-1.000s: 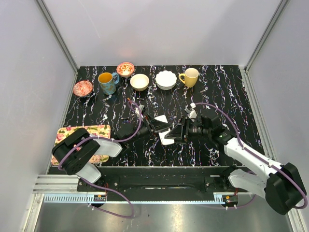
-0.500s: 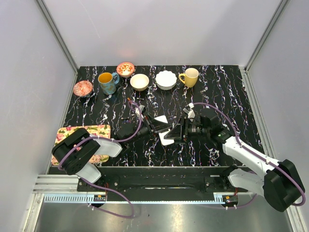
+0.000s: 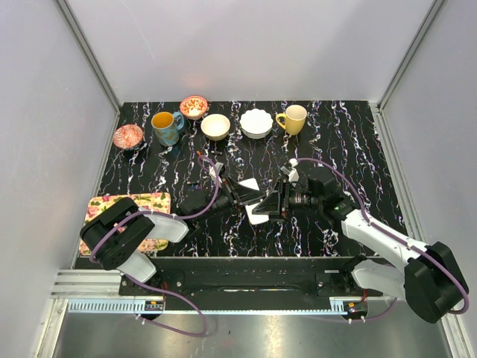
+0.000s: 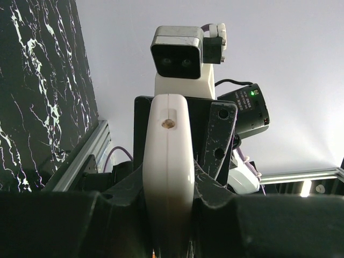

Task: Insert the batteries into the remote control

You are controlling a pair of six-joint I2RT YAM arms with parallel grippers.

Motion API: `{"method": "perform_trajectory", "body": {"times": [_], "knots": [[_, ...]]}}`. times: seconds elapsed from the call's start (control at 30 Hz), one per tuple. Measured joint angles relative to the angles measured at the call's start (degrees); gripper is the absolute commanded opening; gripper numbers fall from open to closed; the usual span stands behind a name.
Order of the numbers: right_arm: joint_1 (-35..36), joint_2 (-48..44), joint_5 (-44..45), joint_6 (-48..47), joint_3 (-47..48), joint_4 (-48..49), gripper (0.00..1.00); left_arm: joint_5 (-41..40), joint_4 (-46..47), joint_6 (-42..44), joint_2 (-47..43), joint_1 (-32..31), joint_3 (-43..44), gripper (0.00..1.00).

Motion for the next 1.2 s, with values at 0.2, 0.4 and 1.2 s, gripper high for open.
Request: {"method": "perform_trajectory", "body": {"times": [0.2, 0.4, 1.2], "knots": [[0.0, 0.4, -0.6, 1.0, -0.2, 1.6, 0.44, 0.0, -0.3, 0.0, 0.0, 0.0, 0.2, 0.0], [0.0, 0.6, -1.0, 1.5, -0.3, 2.9, 0.43, 0.1, -0.4, 0.0, 0.1, -0.3, 0.6, 0.0], [0.0, 1.9, -0.1, 3.4, 0.2, 2.9, 0.66, 0.4, 0.2, -0.1, 3.7, -1.7, 1.6, 0.0]]}}
